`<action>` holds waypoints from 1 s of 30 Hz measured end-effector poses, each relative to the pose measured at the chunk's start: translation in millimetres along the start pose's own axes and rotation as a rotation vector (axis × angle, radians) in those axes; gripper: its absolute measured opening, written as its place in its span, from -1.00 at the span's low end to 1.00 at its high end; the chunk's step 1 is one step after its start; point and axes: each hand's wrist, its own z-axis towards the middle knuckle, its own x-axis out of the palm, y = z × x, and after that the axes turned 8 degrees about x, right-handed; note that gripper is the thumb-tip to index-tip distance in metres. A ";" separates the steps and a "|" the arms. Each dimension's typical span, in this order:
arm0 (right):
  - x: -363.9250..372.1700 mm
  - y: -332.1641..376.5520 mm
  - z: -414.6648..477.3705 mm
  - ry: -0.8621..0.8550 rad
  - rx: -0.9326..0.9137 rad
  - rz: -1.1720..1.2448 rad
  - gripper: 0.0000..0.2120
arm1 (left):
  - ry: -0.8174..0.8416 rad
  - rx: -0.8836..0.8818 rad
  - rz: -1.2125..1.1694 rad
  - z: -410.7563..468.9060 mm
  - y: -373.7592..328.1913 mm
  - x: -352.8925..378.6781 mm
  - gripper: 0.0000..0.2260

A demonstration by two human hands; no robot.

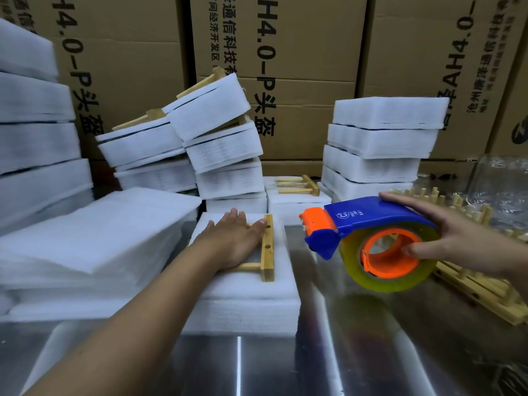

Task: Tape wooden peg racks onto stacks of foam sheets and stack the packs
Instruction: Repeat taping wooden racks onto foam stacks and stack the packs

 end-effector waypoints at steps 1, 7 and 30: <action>-0.3 -0.4 0.0 0.008 0.006 0.013 -0.24 | 0.000 -0.001 0.000 0.2 0.0 -0.1 -0.44; -24.7 -11.4 -12.6 -0.093 0.082 -0.097 -0.15 | -0.012 -0.005 -0.008 -0.4 -1.4 0.0 -0.43; 23.6 37.1 26.3 0.110 0.128 -0.493 -0.23 | -0.030 0.017 0.024 0.2 -0.4 1.4 -0.41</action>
